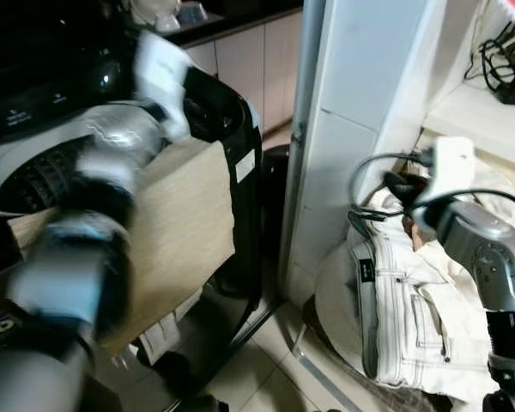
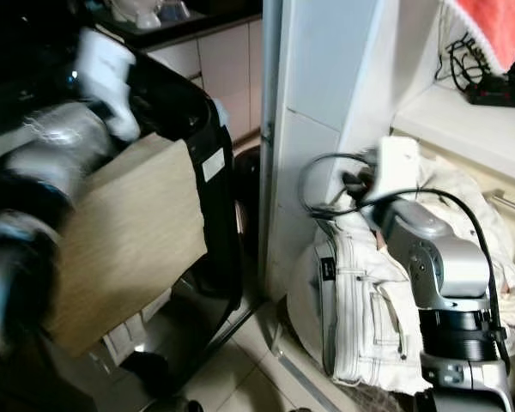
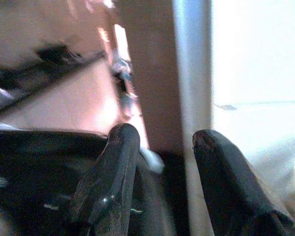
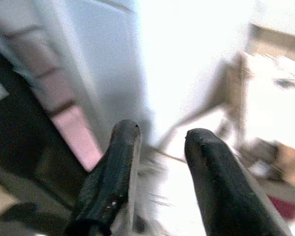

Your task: Clothes washing

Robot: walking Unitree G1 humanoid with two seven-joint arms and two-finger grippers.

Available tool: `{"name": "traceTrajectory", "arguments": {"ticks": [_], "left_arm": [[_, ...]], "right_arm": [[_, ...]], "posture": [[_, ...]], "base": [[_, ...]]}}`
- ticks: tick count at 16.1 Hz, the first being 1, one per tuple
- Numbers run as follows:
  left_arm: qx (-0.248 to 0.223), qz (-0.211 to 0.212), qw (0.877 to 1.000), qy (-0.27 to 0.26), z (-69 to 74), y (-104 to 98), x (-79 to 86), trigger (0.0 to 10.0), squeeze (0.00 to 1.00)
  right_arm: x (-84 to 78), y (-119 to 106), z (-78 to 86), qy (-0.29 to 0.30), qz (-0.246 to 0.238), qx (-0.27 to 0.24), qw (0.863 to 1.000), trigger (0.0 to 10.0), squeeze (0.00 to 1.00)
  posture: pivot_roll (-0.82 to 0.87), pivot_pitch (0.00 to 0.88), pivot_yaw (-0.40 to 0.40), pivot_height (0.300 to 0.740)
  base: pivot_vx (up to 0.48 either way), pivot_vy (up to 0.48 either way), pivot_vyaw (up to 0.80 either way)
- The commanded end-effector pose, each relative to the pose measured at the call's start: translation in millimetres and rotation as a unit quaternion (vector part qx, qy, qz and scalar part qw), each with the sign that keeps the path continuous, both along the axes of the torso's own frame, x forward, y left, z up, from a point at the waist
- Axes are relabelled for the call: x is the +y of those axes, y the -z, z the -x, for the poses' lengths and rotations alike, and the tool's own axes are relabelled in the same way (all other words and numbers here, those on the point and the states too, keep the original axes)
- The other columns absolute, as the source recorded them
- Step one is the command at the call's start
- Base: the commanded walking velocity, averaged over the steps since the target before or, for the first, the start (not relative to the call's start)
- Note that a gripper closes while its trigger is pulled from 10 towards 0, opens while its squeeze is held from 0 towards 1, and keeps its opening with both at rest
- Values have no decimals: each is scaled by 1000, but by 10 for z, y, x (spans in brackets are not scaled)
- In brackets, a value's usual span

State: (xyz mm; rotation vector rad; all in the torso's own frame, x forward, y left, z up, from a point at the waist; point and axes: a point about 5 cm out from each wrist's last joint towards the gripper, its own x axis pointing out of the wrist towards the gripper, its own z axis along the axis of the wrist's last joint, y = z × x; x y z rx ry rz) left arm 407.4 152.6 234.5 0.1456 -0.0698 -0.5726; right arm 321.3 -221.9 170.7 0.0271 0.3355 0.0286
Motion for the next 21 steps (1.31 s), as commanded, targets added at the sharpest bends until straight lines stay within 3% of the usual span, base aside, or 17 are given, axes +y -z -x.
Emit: {"name": "traceTrajectory", "arguments": {"ticks": [1, 2, 4, 5, 8, 9, 12, 13, 14, 16, 21], "left_arm": [[-11, 18, 996, 86, 165, 61, -272, 10000, 0], [5, 14, 988, 151, 307, 182, -420, 10000, 0], [25, 10, 974, 226, 522, 318, -575, 10000, 0], [48, -14, 965, 259, 752, 500, -621, 10000, 0], [62, -23, 962, 265, 851, 556, -605, 10000, 0], [80, -36, 956, 279, 971, 586, -555, 10000, 0], [100, -51, 948, 297, 1135, 594, -517, 10000, 0], [106, -57, 945, 306, 1173, 586, -539, 10000, 0], [108, -63, 941, 313, 1193, 583, -557, 10000, 0], [116, -77, 936, 325, 1240, 579, -579, 10000, 0], [133, -78, 931, 332, 1317, 584, -582, 10000, 0]], "right_arm": [[-195, 135, -70, 52, 35, 17, 998, 10000, 1000], [-277, 250, -95, 82, 41, 42, 995, 10000, 1000], [-366, 395, -109, 113, 53, 73, 990, 10000, 1000], [-499, 596, -77, 151, 52, 106, 981, 10000, 1000], [-565, 685, -52, 174, 39, 121, 977, 10000, 1000], [-615, 743, -3, 196, 31, 138, 970, 10000, 1000], [-631, 851, 43, 209, 22, 163, 964, 10000, 1000], [-588, 920, 65, 205, -16, 178, 962, 10000, 553], [-566, 962, 74, 197, -30, 189, 961, 10000, 0], [-493, 1015, 99, 179, -69, 207, 959, 10000, 0], [-412, 1133, 227, 149, -72, 265, 950, 10000, 0]], "posture": [[-88, 0, 79, 740], [-81, 0, 69, 740], [-77, 0, 66, 740], [-67, 0, 60, 740], [-58, 0, 58, 740], [-52, 0, 54, 740], [-55, 0, 59, 740], [-60, 0, 63, 740], [-60, 0, 63, 740], [-62, 0, 65, 740], [-64, 0, 68, 740]], "base": [[0, 0, 0], [0, 0, 0], [0, 0, 0], [0, 0, 0], [0, 0, 0], [0, 0, 0], [0, 0, 0], [0, 0, 0], [0, 0, 0], [0, 0, 0], [0, 0, 0]]}}
